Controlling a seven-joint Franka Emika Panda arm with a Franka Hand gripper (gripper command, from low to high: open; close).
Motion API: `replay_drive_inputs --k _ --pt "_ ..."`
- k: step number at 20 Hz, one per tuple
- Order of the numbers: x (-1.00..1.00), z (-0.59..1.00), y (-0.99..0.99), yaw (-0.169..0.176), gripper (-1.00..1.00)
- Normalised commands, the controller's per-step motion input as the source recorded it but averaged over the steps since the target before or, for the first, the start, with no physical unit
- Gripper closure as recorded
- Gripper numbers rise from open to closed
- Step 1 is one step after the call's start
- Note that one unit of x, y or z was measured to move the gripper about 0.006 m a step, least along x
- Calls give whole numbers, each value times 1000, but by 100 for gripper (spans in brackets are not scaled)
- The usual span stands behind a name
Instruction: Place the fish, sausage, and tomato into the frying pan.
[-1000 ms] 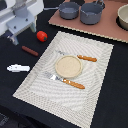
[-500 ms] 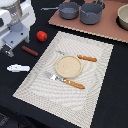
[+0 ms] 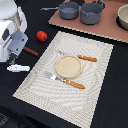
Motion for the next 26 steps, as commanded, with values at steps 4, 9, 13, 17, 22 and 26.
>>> replay_drive_inputs --k 4,9,13,17,22,26 --pt "22 -469 -84 32 -100" --pt "6 -476 -265 16 -100" --pt "1 -446 -148 13 -100" --pt "0 -402 -79 14 -100" --pt "6 -311 -107 12 100" --pt "0 -163 -121 2 100"
